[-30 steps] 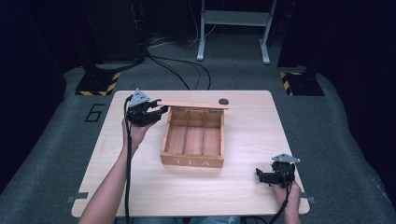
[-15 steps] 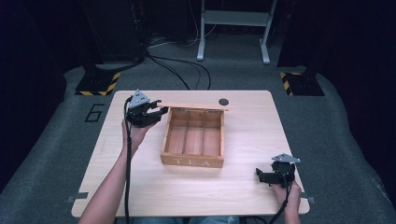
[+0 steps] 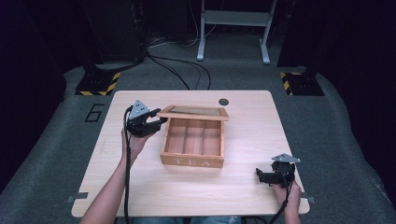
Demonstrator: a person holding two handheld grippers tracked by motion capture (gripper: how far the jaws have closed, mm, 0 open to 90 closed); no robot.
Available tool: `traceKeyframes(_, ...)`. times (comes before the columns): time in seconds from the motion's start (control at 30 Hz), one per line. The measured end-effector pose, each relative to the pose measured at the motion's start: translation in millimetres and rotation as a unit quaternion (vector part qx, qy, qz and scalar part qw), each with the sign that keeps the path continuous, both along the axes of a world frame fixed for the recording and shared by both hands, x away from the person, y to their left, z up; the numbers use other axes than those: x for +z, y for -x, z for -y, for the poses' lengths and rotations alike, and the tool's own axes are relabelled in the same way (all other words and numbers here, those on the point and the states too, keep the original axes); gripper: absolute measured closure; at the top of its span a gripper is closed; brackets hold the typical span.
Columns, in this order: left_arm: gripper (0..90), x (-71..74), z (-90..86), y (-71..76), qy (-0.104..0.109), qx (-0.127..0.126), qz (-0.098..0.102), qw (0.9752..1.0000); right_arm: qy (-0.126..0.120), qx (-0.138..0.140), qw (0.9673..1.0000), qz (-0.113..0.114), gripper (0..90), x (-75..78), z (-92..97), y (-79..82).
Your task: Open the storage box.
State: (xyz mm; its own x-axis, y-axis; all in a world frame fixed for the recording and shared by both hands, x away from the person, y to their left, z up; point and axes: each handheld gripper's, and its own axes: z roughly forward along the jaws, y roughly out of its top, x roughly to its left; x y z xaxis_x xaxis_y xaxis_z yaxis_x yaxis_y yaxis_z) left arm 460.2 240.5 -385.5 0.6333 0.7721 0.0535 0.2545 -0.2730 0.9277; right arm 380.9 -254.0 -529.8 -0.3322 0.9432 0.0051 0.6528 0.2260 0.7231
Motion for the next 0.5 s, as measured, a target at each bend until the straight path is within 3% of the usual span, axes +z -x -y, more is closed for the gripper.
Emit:
traceKeyframes(0.23,53.6,-21.5,-0.3,16.3,-0.007,0.002,-0.003,1.0000,0.002,0.001,1.0000,0.000,1.5,0.0,0.1,0.1)
traceKeyframes(0.5,53.3,-42.4,-0.7,27.4,0.000,0.006,-0.015,0.9999,0.001,0.001,1.0000,0.000,1.5,0.0,0.1,0.1)
